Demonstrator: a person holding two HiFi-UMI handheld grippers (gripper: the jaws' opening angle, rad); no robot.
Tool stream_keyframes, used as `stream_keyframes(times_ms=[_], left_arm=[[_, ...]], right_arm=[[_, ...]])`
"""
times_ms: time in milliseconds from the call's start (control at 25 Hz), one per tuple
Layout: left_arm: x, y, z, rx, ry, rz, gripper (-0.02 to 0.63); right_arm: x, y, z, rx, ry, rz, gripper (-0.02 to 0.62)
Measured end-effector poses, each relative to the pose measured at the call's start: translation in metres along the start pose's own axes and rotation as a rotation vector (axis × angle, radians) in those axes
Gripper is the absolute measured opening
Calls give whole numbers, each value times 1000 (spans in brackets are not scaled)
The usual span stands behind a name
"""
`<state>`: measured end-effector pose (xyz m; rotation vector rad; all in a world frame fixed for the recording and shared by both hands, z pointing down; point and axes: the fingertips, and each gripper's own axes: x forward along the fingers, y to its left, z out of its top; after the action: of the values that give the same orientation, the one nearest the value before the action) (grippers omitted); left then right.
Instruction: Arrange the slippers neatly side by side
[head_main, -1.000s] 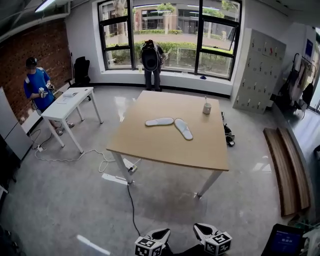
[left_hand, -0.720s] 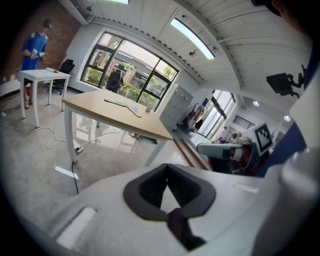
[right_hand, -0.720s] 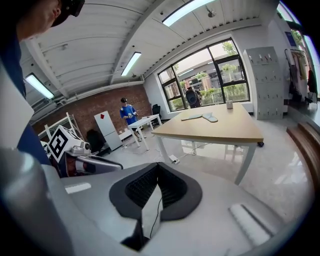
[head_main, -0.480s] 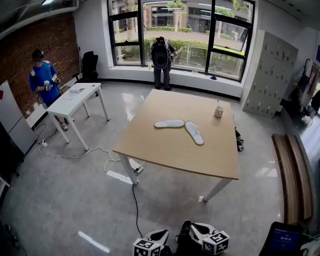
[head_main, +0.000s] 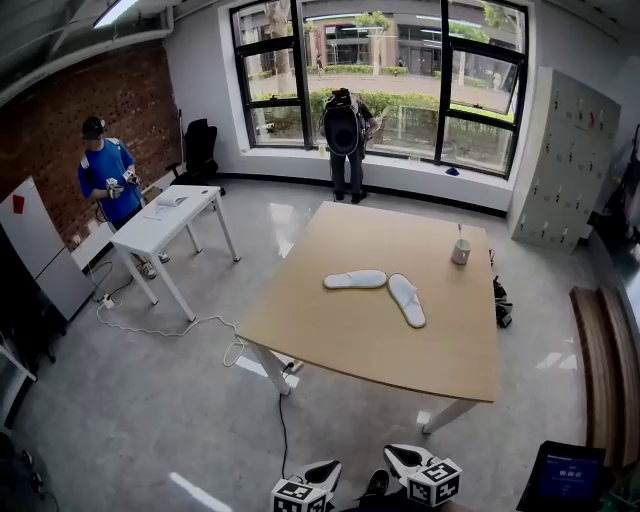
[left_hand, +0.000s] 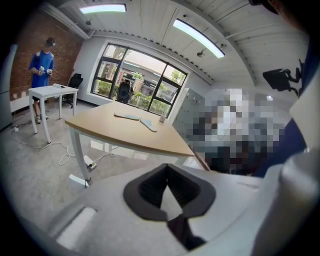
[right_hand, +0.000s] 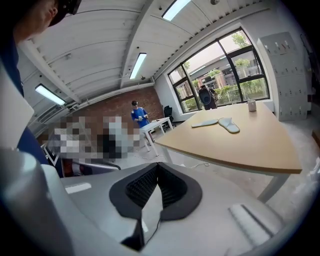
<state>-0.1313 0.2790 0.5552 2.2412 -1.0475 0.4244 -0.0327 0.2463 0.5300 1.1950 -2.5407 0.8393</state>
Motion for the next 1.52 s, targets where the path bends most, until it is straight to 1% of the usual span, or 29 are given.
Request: stream_keyframes(times_ms=[280,600,880,1120,1240,1360,1520], left_arm=[[49,3,39,2,8,19,5],[97,5,76,12,10,38,5],[117,2,90,27,14,39,5],[137,7,92,17,39,24,5],[151,19,99,22,55,-1,5],[168,30,116,39,60,-34,5],[188,57,148,63,53,-75,5]], right_arm=[[16,-57,27,30,9,25,11],[32,-107,55,49,11,46,11],[35,-130,64,64,1,44,11],[42,-150,64,84,17,10,11],[49,-161,77,96,-3,-28,11],[59,-182,84,110,-14,-78,11],[83,-192,116,109,-45,-135,11]])
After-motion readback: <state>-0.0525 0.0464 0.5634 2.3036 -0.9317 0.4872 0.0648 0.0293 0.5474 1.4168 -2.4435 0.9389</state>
